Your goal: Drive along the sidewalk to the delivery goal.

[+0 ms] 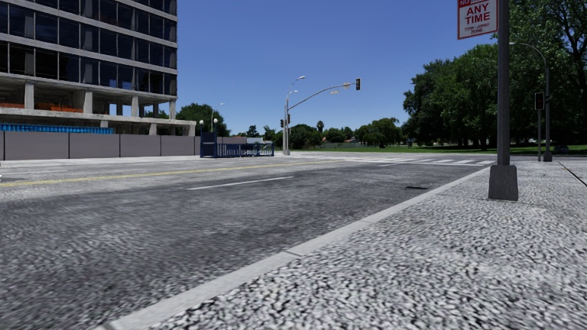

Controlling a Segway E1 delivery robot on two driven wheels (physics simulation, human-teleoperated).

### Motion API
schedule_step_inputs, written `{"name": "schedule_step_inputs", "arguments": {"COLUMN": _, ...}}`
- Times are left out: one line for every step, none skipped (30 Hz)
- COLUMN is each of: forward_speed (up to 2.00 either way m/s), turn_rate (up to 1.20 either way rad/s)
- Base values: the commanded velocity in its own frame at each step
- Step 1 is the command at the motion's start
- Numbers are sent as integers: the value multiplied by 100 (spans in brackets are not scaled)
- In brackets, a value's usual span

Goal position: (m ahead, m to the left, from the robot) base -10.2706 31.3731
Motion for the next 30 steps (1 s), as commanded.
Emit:
{"name": "schedule_step_inputs", "arguments": {"forward_speed": 0, "turn_rate": 0}}
{"name": "schedule_step_inputs", "arguments": {"forward_speed": 0, "turn_rate": 0}}
{"name": "schedule_step_inputs", "arguments": {"forward_speed": 0, "turn_rate": 0}}
{"name": "schedule_step_inputs", "arguments": {"forward_speed": 0, "turn_rate": 0}}
{"name": "schedule_step_inputs", "arguments": {"forward_speed": 0, "turn_rate": 0}}
{"name": "schedule_step_inputs", "arguments": {"forward_speed": 0, "turn_rate": 0}}
{"name": "schedule_step_inputs", "arguments": {"forward_speed": 0, "turn_rate": 0}}
{"name": "schedule_step_inputs", "arguments": {"forward_speed": 0, "turn_rate": 0}}
{"name": "schedule_step_inputs", "arguments": {"forward_speed": 0, "turn_rate": 0}}
{"name": "schedule_step_inputs", "arguments": {"forward_speed": 0, "turn_rate": 0}}
{"name": "schedule_step_inputs", "arguments": {"forward_speed": 0, "turn_rate": 0}}
{"name": "schedule_step_inputs", "arguments": {"forward_speed": 0, "turn_rate": 0}}
{"name": "schedule_step_inputs", "arguments": {"forward_speed": 0, "turn_rate": 0}}
{"name": "schedule_step_inputs", "arguments": {"forward_speed": 0, "turn_rate": 0}}
{"name": "schedule_step_inputs", "arguments": {"forward_speed": 0, "turn_rate": 0}}
{"name": "schedule_step_inputs", "arguments": {"forward_speed": 0, "turn_rate": 0}}
{"name": "schedule_step_inputs", "arguments": {"forward_speed": 0, "turn_rate": 0}}
{"name": "schedule_step_inputs", "arguments": {"forward_speed": 0, "turn_rate": 0}}
{"name": "schedule_step_inputs", "arguments": {"forward_speed": 0, "turn_rate": 0}}
{"name": "schedule_step_inputs", "arguments": {"forward_speed": 0, "turn_rate": 0}}
{"name": "schedule_step_inputs", "arguments": {"forward_speed": 0, "turn_rate": 0}}
{"name": "schedule_step_inputs", "arguments": {"forward_speed": 0, "turn_rate": 0}}
{"name": "schedule_step_inputs", "arguments": {"forward_speed": 0, "turn_rate": 0}}
{"name": "schedule_step_inputs", "arguments": {"forward_speed": 0, "turn_rate": 0}}
{"name": "schedule_step_inputs", "arguments": {"forward_speed": 0, "turn_rate": 0}}
{"name": "schedule_step_inputs", "arguments": {"forward_speed": 0, "turn_rate": 0}}
{"name": "schedule_step_inputs", "arguments": {"forward_speed": 0, "turn_rate": 0}}
{"name": "schedule_step_inputs", "arguments": {"forward_speed": 0, "turn_rate": 0}}
{"name": "schedule_step_inputs", "arguments": {"forward_speed": 0, "turn_rate": 0}}
{"name": "schedule_step_inputs", "arguments": {"forward_speed": 0, "turn_rate": 0}}
